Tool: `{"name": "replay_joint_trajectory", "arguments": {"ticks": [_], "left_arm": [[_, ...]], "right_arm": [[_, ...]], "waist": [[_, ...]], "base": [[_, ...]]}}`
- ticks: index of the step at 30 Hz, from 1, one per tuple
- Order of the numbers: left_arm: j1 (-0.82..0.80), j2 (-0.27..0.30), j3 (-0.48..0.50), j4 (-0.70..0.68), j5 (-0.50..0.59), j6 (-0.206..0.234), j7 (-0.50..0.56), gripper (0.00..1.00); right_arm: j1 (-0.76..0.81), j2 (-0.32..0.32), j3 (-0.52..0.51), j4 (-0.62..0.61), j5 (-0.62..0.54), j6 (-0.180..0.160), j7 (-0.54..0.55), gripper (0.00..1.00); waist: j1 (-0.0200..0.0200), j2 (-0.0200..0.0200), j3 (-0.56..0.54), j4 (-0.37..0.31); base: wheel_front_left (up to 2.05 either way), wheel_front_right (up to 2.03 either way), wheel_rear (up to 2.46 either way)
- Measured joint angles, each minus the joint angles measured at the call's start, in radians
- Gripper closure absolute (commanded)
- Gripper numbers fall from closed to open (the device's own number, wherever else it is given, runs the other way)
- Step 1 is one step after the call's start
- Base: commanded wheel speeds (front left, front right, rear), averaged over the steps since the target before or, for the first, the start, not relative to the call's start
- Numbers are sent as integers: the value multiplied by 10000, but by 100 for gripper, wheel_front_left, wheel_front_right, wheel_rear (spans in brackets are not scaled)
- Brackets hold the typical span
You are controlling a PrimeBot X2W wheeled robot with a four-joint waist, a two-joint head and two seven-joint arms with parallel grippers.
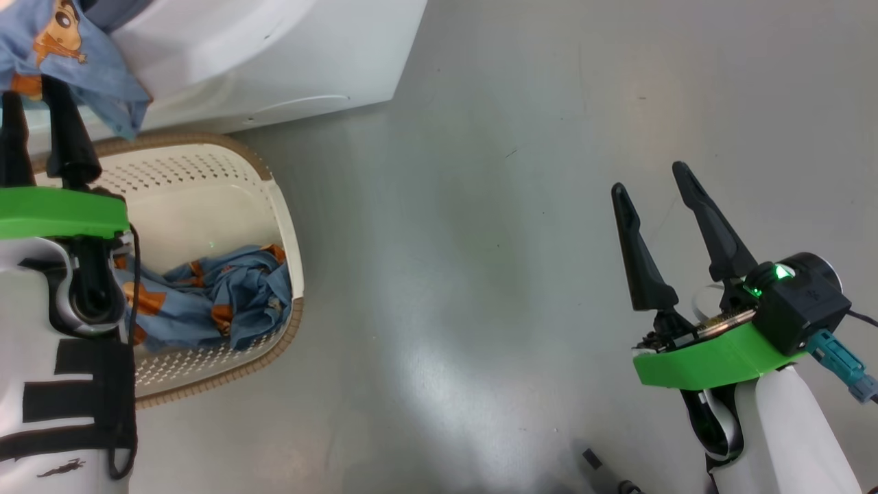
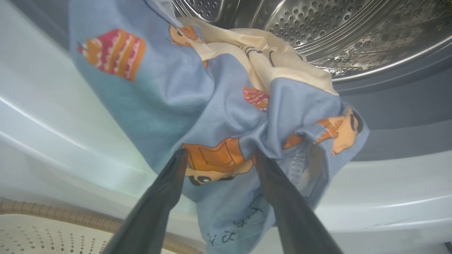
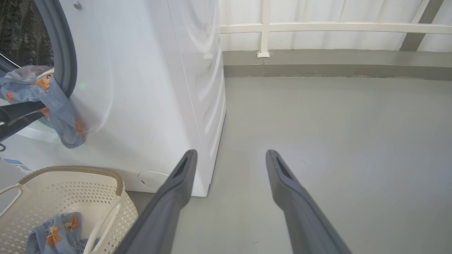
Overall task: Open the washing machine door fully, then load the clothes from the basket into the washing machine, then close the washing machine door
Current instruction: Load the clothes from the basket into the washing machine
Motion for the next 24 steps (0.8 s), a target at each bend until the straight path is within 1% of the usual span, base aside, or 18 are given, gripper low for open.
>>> {"name": "replay_joint_trajectory", "arguments": {"ticks": [8, 9, 10, 11, 12, 13, 14, 16, 18, 24], "left_arm": [[-94, 38, -100, -263, -2, 0, 2, 0], [-104, 35, -98, -265, 35, 0, 2, 11], [-107, 31, -92, -278, 75, -2, 2, 11], [-116, 33, -86, -293, 96, -2, 2, 26], [-131, 31, -77, -297, 121, -4, 2, 33], [-149, 31, -67, -297, 157, -4, 2, 42], [-149, 31, -67, -297, 157, -4, 2, 55], [-165, 27, -63, -297, 201, -4, 2, 68], [-173, 19, -61, -297, 240, -12, 2, 100], [-170, -27, -113, -337, 330, -12, 15, 100]], "right_arm": [[-81, -38, 54, -10, 0, 0, 0, 0], [-83, -42, 56, -10, 0, 0, 0, 0], [-86, -48, 56, -10, 0, 0, 0, 0], [-94, -50, 58, -12, 0, 0, 0, 0], [-97, -52, 58, -12, 0, 0, 0, 0], [-97, -52, 59, -12, 0, 0, 0, 0], [-97, -52, 59, -12, 0, 0, 0, 0], [-98, -52, 63, -12, 0, 0, 0, 0], [-98, -52, 63, -12, 0, 0, 0, 0], [-98, -52, 56, -4, 2, 0, 0, 0]], "waist": [[0, 0, 78, 113], [0, 0, 92, 124], [0, 0, 104, 132], [0, 0, 119, 138], [0, 0, 132, 141], [0, 0, 143, 142], [0, 0, 143, 142], [0, 0, 152, 140], [0, 0, 155, 140], [-1, 0, 118, 193]], "base": [[0, 0, 0], [0, 0, 0], [0, 0, 0], [0, 0, 0], [0, 0, 0], [0, 0, 0], [0, 0, 0], [0, 0, 0], [0, 0, 0], [0, 0, 0]]}}
